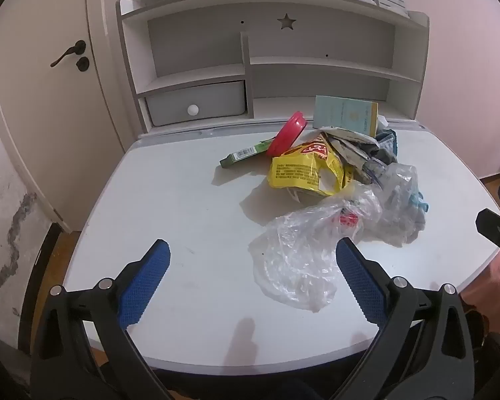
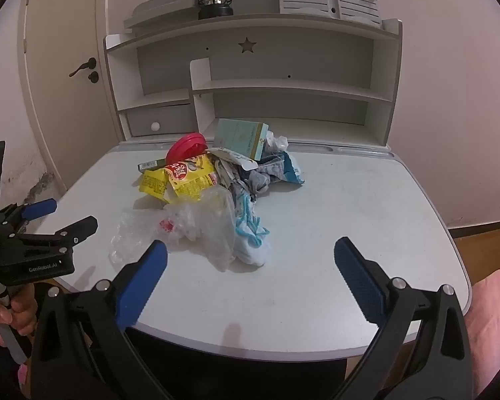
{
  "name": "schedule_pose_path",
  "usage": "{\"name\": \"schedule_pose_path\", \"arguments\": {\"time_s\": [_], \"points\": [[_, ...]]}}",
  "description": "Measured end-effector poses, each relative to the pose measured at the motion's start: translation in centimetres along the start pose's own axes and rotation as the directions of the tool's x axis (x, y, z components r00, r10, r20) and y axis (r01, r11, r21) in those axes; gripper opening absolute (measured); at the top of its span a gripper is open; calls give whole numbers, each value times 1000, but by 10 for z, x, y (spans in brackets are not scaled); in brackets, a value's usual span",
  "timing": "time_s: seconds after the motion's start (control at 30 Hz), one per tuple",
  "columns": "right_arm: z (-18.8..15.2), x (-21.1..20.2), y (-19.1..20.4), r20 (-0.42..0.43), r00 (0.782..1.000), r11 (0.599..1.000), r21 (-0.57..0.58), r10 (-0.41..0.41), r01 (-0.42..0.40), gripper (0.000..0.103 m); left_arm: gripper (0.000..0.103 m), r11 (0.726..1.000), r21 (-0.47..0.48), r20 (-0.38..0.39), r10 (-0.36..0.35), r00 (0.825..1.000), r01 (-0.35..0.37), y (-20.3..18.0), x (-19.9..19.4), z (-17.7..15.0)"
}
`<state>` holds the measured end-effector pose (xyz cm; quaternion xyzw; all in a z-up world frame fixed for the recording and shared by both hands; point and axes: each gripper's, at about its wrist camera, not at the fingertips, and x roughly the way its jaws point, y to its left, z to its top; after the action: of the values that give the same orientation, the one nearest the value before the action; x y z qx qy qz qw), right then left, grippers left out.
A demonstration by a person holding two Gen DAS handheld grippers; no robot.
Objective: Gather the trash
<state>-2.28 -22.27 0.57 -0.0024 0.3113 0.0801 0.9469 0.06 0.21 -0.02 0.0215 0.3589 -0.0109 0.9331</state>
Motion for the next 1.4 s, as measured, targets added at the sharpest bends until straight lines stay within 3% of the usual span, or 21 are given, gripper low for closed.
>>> {"name": "schedule_pose_path", "arguments": {"time_s": [0.07,1.4], "points": [[0,1,0,-3,1000,1000,-2,-3,3,97,97,999,34,21,27,999,-28,-3,-2,-1],[1,0,1,-14,1000,1000,-5,13,-13,97,97,999,47,14,23,1000,-24,-9,0,-2]]}}
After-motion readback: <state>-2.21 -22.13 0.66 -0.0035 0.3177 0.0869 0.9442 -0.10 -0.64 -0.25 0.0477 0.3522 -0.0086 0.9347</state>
